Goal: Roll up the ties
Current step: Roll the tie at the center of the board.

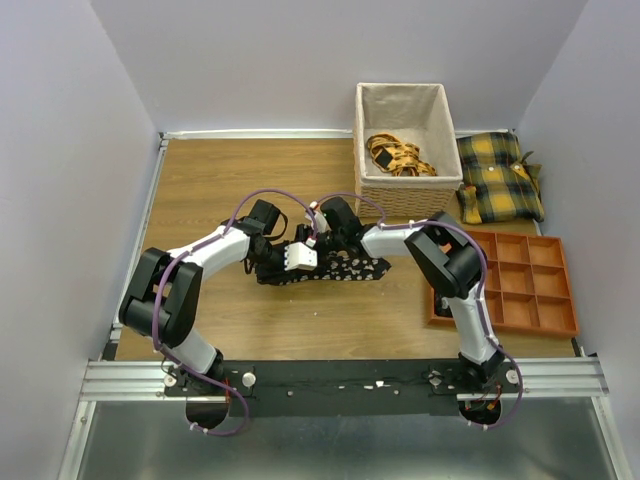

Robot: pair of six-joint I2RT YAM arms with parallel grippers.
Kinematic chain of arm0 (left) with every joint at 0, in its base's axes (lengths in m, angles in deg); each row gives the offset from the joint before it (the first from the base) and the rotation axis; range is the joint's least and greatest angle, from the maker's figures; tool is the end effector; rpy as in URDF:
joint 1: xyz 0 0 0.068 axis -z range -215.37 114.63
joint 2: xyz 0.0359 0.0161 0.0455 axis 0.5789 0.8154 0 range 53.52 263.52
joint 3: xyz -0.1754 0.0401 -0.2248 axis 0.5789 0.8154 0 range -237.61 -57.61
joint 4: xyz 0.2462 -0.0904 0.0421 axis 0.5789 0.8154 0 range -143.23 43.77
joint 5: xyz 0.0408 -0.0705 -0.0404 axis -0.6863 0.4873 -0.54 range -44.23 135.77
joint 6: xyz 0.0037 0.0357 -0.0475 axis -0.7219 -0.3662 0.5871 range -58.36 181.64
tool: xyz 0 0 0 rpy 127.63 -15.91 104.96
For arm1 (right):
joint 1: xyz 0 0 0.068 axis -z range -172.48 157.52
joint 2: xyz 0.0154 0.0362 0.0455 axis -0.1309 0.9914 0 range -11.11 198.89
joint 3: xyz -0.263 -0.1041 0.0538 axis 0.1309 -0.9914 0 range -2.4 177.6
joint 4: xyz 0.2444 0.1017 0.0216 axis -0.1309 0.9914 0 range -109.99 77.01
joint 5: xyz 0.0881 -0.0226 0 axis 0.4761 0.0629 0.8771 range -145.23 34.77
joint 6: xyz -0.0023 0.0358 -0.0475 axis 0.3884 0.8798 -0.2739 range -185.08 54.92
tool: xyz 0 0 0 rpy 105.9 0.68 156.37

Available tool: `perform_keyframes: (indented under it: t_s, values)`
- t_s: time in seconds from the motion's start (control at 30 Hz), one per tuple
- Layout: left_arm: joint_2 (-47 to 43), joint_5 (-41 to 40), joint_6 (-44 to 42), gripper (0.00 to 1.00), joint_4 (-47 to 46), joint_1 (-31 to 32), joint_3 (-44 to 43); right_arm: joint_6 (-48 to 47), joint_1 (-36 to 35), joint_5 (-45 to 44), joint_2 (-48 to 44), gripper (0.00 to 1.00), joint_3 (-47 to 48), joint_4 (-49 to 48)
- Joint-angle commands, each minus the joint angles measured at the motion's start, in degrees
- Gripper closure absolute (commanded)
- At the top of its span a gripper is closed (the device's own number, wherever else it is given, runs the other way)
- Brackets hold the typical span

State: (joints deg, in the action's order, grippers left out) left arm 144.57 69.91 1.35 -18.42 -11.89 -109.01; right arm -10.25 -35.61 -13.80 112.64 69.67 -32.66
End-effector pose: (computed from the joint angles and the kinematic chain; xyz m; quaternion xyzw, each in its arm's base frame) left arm 0.2552 -0.1303 0.1705 0.6679 0.7024 -0.1549 0.1909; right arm 0.3160 0.3355 0.1204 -0.0654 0.8554 0.5133 0.0234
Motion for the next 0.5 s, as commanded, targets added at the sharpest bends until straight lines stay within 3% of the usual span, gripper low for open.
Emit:
perform_keyframes:
  t_s: [0.0, 0.13, 0.23, 0.47]
  values:
    - [2.73, -0.15, 0.18, 0.48, -2.11, 0.86, 0.33, 1.60, -1.69, -1.17, 2.47, 0.46, 0.53, 1.68]
    - [2.12, -0.50, -0.27, 0.48, -1.94, 0.95, 0.77, 1.86, -1.69, -1.00, 2.64, 0.71, 0.17, 0.63]
    - [1.68, -0.76, -0.53, 0.41, -1.15, 0.95, 0.68, 1.95, -1.60, -1.61, 2.56, 0.84, -0.53, 0.54]
    - [0.71, 0.46, -1.76, 0.25, 1.58, 0.07, -0.45, 2.74, -0.72, -3.46, 2.12, 0.93, -3.25, -0.43]
